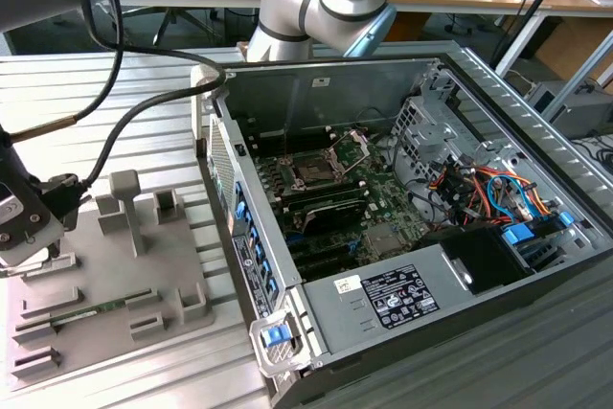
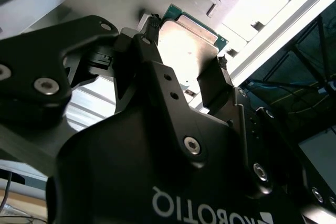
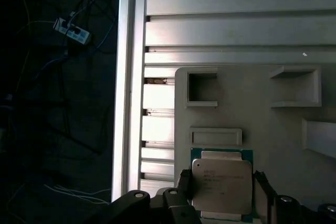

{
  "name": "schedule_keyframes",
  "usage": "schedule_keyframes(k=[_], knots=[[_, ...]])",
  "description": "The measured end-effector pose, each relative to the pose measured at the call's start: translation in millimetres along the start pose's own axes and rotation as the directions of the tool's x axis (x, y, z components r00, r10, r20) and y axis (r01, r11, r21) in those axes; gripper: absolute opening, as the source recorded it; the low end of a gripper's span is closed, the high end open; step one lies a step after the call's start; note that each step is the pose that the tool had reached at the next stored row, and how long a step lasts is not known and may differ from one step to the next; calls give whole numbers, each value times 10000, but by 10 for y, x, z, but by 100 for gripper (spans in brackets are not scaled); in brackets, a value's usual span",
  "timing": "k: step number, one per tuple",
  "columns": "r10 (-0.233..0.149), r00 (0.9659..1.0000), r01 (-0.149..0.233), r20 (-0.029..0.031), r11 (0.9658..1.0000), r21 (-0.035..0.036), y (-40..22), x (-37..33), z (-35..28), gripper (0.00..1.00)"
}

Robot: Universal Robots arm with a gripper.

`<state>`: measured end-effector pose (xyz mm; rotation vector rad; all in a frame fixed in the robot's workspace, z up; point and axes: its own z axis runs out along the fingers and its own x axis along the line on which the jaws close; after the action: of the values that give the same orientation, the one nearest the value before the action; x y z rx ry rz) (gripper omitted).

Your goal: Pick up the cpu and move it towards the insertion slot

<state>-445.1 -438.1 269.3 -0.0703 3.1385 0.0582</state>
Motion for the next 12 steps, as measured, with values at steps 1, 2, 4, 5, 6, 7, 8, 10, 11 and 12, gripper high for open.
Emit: schedule_keyframes(k=[1,2,4,5,6,7,8,10,11,12], knots=[[0,10000,0,0,10000,1,0,0,-13,55],[1,10000,-1,0,10000,0,1,0,-21,55],[0,10000,0,0,10000,0,2,0,-42,55],[0,10000,0,0,10000,0,2,0,-55,55],[1,10000,-1,-1,10000,0,3,0,-69,55],[0,10000,0,0,10000,0,3,0,-79,55],[1,10000,-1,0,10000,1,3,0,-88,55],[0,10000,0,0,10000,0,4,0,-100,55],[1,10000,-1,0,10000,0,4,0,-105,55],[0,10000,0,-1,10000,1,4,0,-111,55]])
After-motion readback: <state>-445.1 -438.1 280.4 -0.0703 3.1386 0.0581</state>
